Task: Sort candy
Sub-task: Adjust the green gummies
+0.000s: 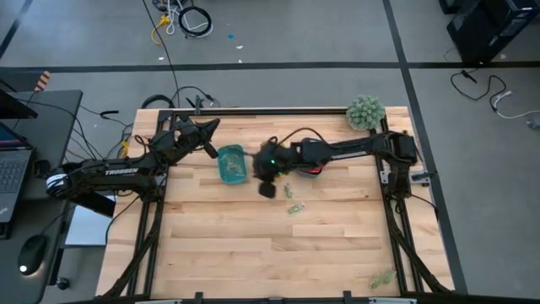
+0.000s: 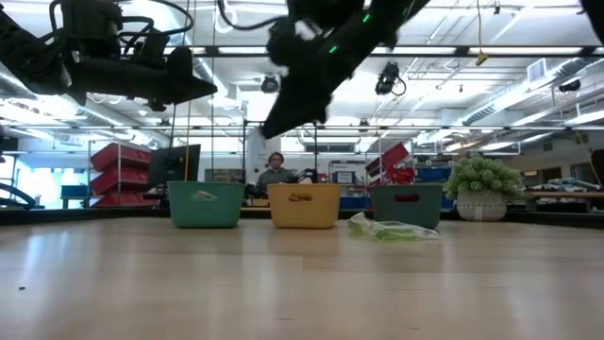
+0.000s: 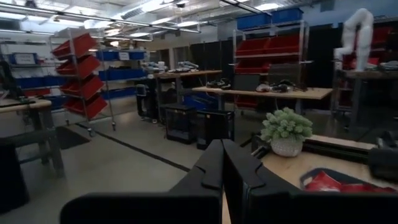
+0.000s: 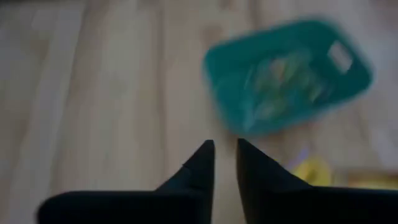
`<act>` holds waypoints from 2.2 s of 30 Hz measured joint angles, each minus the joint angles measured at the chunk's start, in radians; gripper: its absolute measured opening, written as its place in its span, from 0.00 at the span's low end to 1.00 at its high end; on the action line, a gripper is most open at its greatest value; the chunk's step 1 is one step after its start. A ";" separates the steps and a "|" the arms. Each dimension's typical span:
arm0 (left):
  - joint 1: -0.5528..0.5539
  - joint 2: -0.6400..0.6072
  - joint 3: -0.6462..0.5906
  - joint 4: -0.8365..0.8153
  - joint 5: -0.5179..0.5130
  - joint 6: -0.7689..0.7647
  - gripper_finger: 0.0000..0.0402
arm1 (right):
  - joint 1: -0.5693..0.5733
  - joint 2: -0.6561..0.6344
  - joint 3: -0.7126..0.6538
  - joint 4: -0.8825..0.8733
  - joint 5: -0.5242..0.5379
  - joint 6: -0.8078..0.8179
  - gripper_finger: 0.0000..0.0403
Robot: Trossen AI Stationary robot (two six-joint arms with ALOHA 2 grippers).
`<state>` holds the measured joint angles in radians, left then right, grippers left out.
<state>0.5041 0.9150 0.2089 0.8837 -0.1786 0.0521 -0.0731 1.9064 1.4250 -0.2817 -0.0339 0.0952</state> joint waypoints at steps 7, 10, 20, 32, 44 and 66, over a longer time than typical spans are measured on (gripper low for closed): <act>-0.001 0.000 0.000 -0.067 0.149 -0.028 0.00 | 0.091 -0.127 -0.053 -0.331 0.045 0.011 0.08; -0.002 0.000 0.000 -0.085 0.202 -0.038 0.00 | 0.142 -0.189 -0.133 -0.352 0.044 0.057 0.14; -0.019 0.000 0.083 -0.262 0.413 -0.059 0.00 | 0.283 -0.308 -0.457 -0.381 -0.017 0.308 0.33; -0.056 0.000 0.090 -0.281 0.419 -0.054 0.00 | 0.610 -0.403 -0.573 -0.520 -0.302 0.582 0.10; -0.182 0.006 0.092 -0.411 0.534 -0.009 0.00 | 0.486 -0.403 -0.645 -0.254 0.090 0.538 0.15; -0.305 0.284 0.335 -0.806 0.478 0.024 0.00 | 0.176 -0.086 -0.540 0.274 0.087 0.265 0.00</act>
<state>0.1987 1.1985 0.5443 0.0780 0.2991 0.0757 0.1031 1.8203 0.8853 -0.0072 0.0528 0.3601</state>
